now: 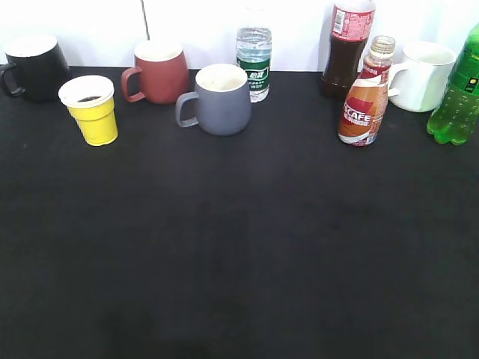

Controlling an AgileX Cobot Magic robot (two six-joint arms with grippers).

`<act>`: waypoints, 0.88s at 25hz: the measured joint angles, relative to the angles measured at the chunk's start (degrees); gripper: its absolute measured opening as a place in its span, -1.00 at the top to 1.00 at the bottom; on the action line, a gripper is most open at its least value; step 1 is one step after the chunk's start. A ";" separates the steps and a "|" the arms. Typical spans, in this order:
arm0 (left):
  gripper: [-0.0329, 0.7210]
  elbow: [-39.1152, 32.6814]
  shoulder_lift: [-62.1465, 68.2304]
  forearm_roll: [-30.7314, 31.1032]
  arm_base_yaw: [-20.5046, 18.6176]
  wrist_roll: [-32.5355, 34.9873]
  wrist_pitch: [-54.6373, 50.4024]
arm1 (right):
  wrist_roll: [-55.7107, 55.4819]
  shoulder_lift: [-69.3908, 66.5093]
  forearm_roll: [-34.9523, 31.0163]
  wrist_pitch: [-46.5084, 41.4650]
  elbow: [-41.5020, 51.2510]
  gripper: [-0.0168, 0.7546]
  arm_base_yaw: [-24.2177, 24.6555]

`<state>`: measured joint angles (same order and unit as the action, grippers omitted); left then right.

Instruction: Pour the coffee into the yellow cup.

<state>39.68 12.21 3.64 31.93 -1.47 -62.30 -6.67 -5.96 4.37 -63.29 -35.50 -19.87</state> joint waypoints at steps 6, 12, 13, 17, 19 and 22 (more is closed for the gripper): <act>-0.43 -8.35 -1.86 -1.71 0.00 0.21 2.94 | 0.00 3.95 1.47 2.58 6.73 -0.57 0.00; -0.41 -8.81 -1.86 -1.76 0.00 0.32 2.44 | 0.00 3.95 1.59 2.75 6.73 -0.57 0.00; -0.40 -8.86 -1.86 -1.76 0.00 0.32 2.44 | 0.00 3.95 1.59 2.75 6.73 -0.57 0.00; -0.38 -8.86 -1.86 -1.93 -1.05 0.32 2.44 | 0.00 3.95 1.54 2.79 6.73 -0.57 0.00; -0.38 -8.86 -2.05 -2.10 -4.92 0.32 2.44 | 0.00 3.95 1.54 2.88 6.73 -0.57 1.41; -0.38 -8.86 -3.85 -2.09 -12.40 0.32 2.50 | 0.05 3.95 1.54 2.93 6.73 -0.57 8.90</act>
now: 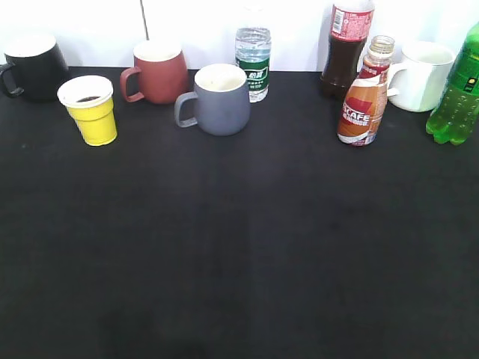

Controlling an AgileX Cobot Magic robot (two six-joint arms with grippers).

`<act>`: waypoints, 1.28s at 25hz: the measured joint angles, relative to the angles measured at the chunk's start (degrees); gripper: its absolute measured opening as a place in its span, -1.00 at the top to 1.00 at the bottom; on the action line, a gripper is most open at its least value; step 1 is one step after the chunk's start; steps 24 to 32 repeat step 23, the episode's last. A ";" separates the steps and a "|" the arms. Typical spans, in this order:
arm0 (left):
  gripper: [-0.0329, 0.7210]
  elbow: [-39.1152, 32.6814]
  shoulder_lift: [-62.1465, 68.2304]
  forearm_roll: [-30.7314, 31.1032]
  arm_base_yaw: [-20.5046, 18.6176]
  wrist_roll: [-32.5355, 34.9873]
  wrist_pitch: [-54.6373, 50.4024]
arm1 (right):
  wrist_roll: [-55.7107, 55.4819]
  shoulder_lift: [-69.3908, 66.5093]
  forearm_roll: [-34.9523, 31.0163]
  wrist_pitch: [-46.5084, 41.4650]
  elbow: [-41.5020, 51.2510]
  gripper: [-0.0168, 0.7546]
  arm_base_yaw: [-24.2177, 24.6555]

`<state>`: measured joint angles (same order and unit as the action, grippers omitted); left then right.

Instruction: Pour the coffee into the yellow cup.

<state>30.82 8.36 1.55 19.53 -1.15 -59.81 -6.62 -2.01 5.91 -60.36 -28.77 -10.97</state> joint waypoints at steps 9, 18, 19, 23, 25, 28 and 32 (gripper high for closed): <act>-0.33 0.00 -8.72 -0.08 -16.48 0.00 -0.12 | 0.00 2.50 -0.10 0.42 0.00 -0.57 5.84; -0.22 0.00 -8.72 -0.13 -17.36 0.00 -0.12 | 0.00 2.50 -0.27 0.44 0.00 -0.57 6.03; -0.22 0.00 -8.72 -0.13 -17.36 0.00 -0.12 | 0.00 2.50 -0.27 0.48 0.00 -0.57 6.03; -0.21 0.00 -8.72 -0.13 -17.36 0.00 -0.12 | 0.00 2.50 -0.31 0.48 0.00 -0.57 6.03; -0.21 0.00 -8.72 -0.13 -17.36 0.00 -0.12 | 0.00 2.50 -0.31 0.48 0.00 -0.57 6.03; -0.21 0.00 -8.72 -0.13 -17.36 0.00 -0.12 | 0.00 2.50 -0.31 0.48 0.00 -0.57 6.03; -0.21 0.00 -8.72 -0.13 -17.36 0.00 -0.12 | 0.00 2.50 -0.31 0.48 0.00 -0.57 6.03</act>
